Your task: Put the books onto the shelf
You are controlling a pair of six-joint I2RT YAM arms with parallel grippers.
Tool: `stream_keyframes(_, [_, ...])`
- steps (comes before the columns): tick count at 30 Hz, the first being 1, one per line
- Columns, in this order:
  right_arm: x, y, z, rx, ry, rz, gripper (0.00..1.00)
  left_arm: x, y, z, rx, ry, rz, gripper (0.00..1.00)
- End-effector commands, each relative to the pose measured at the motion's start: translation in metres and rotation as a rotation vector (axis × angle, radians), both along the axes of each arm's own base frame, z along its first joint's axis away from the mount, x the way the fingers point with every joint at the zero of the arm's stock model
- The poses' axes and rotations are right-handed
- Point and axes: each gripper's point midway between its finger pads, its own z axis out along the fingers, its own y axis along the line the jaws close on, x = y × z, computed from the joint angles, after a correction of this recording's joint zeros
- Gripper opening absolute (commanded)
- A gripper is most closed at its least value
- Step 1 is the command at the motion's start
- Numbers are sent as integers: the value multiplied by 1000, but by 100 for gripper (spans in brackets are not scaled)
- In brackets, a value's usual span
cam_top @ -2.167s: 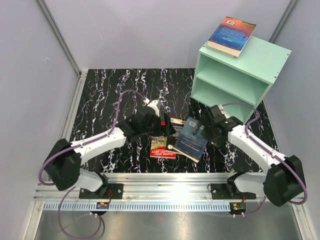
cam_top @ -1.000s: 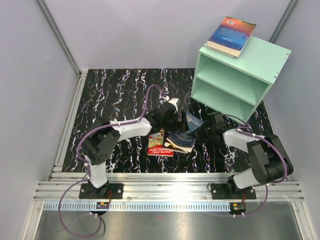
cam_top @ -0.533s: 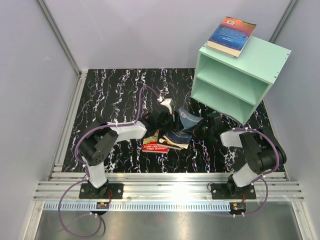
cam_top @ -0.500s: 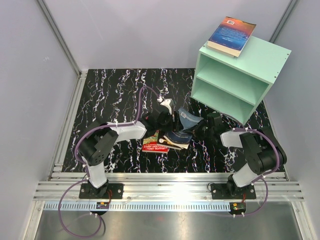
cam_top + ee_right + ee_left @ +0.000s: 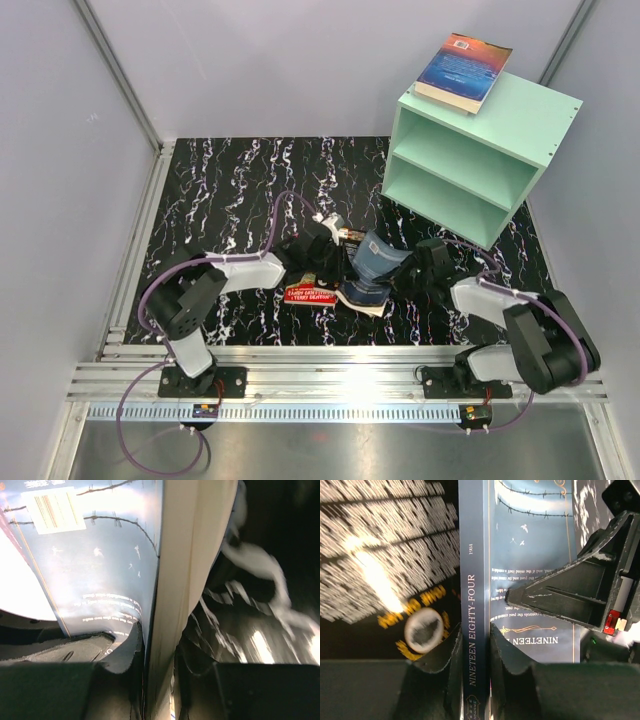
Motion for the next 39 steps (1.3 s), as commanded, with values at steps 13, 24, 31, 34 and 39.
stream_keyframes(13, [-39,-113,155,-358,-297,-296,100,-12,-57,148,-307,-149,-153,0])
stream_keyframes(24, [-106,-181,261,-373,-514,-536,100,12,-111,260,-546,-235,-227,0])
stream_keyframes(31, [-119,-193,261,-425,-505,-548,100,23,-138,312,-631,-268,-278,0])
stream_keyframes(34, [-121,-194,261,-426,-510,-548,100,25,-151,327,-684,-253,-319,0])
stream_keyframes(39, [-123,-195,262,-424,-515,-548,100,48,-177,316,-672,-201,-283,0])
